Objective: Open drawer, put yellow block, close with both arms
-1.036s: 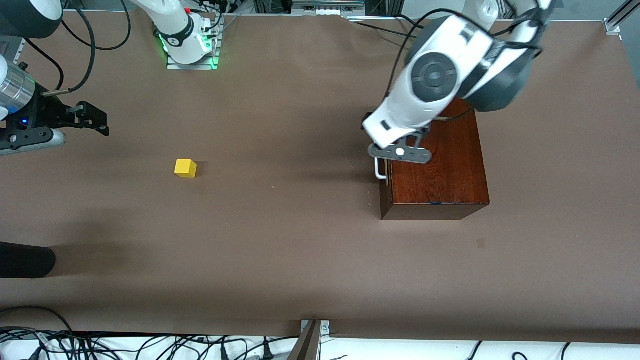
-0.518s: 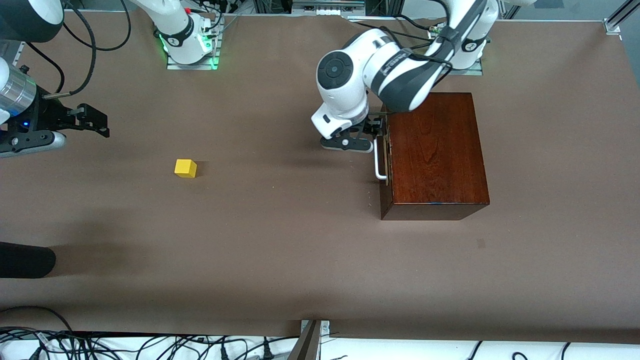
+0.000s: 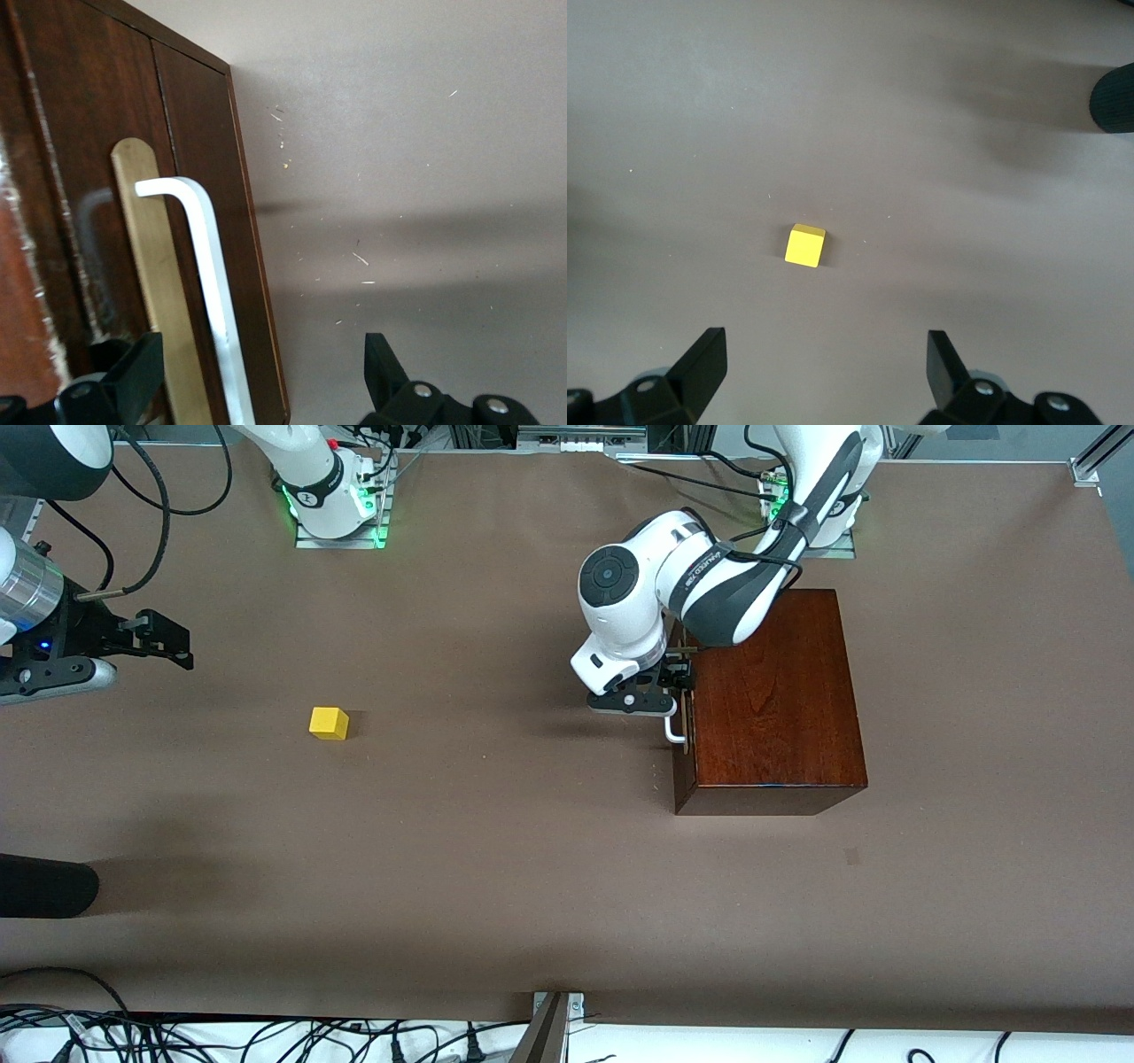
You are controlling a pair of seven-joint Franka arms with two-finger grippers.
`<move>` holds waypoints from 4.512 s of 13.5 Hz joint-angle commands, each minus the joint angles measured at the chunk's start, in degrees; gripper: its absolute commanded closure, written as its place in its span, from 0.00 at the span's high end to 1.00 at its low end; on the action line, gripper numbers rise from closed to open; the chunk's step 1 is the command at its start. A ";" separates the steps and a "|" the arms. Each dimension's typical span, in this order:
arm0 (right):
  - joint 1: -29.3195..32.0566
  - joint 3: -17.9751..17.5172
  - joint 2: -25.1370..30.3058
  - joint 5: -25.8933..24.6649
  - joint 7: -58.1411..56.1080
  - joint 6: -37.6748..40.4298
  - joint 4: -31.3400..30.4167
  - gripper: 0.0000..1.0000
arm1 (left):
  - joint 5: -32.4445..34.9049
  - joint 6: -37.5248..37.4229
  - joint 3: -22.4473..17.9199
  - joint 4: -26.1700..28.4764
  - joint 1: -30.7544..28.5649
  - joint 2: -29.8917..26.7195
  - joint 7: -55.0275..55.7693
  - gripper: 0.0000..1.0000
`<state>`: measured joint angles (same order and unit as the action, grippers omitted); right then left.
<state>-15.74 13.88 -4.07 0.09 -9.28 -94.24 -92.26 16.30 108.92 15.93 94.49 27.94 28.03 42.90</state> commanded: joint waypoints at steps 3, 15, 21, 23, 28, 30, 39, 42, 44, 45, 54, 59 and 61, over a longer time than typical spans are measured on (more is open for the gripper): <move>0.27 -0.26 -0.85 -0.35 0.14 0.19 1.38 1.00 | 1.98 3.92 0.24 0.35 -0.70 1.59 1.75 1.00; -0.35 -0.61 -7.97 -2.73 -0.74 0.46 0.86 1.00 | 3.74 5.15 0.59 0.35 0.70 5.10 3.94 1.00; -0.52 -0.79 -8.24 3.50 3.74 -3.30 -4.92 1.00 | 3.66 12.53 0.77 -0.18 1.06 7.13 4.03 1.00; -0.52 -0.79 -7.89 3.95 4.01 -8.83 -10.28 1.00 | 2.87 14.64 0.86 -0.70 1.15 7.74 4.21 1.00; -0.61 -2.45 -7.45 5.44 8.04 -28.77 -26.62 1.00 | 2.34 16.23 1.03 -3.16 1.67 9.23 10.00 1.00; -0.61 -4.29 -7.27 5.54 10.85 -36.68 -32.43 1.00 | 1.37 15.97 1.03 -5.18 1.85 9.85 10.63 1.00; -0.70 -5.36 -9.37 5.62 12.36 -52.88 -42.29 1.00 | 1.19 15.62 1.03 -9.67 3.26 12.49 12.82 1.00; -0.61 -5.36 -10.52 5.62 12.36 -56.84 -44.41 1.00 | -0.55 15.62 1.03 -9.76 4.04 12.75 13.00 1.00; -0.70 -5.36 -11.57 5.62 12.36 -57.46 -44.41 1.00 | -0.91 15.62 1.03 -11.50 4.75 13.89 13.61 1.00; -0.70 -5.36 -12.10 5.62 12.36 -58.24 -44.50 0.99 | -0.92 15.62 1.03 -12.39 5.27 14.59 14.05 1.00; -0.61 -5.36 -14.39 5.62 12.01 -60.89 -43.97 0.20 | -0.83 15.88 1.03 -15.30 7.03 16.71 14.93 1.00; -0.61 -5.62 -10.45 5.27 10.60 -55.20 -41.08 0.00 | -0.74 15.71 0.86 -15.30 7.39 16.80 14.93 1.00; -0.61 -6.15 -9.03 5.36 10.16 -48.97 -37.23 0.00 | -0.65 15.35 0.68 -15.30 7.39 16.53 14.84 1.00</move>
<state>-16.40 8.37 -16.03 4.68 2.05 -149.42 -132.37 18.93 117.03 15.58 82.35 34.97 40.10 55.98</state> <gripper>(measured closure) 0.445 0.000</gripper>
